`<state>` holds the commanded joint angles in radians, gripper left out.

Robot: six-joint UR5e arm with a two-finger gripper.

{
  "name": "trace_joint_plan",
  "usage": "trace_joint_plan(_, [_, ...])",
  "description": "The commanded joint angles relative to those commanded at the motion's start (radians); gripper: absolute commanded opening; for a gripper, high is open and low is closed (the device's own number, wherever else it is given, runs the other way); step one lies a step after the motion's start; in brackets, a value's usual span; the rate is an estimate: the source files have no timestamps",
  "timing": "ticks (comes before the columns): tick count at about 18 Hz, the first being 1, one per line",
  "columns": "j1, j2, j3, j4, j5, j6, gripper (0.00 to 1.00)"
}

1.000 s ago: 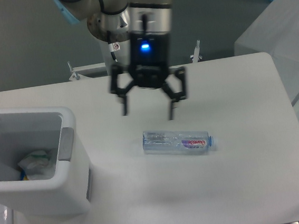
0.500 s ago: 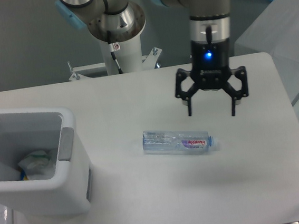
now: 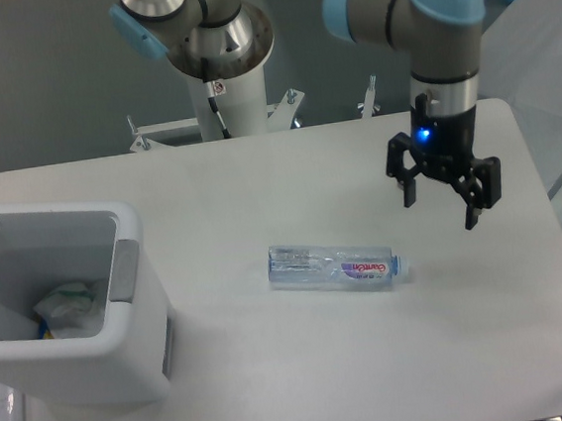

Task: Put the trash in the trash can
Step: 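Move the open gripper over the clear water bottle's capped end, then lower the gripper and close it around the bottle's cap end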

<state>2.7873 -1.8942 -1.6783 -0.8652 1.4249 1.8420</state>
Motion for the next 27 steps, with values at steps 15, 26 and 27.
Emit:
trace_joint_plan(15, [-0.103,-0.201,0.032,0.009,0.138,0.14,1.0])
trace_joint_plan(26, [-0.14,-0.198,-0.031,0.017,0.166,0.144,0.97])
trace_joint_plan(27, [-0.138,-0.197,-0.032,0.017,0.166,0.144,0.96])
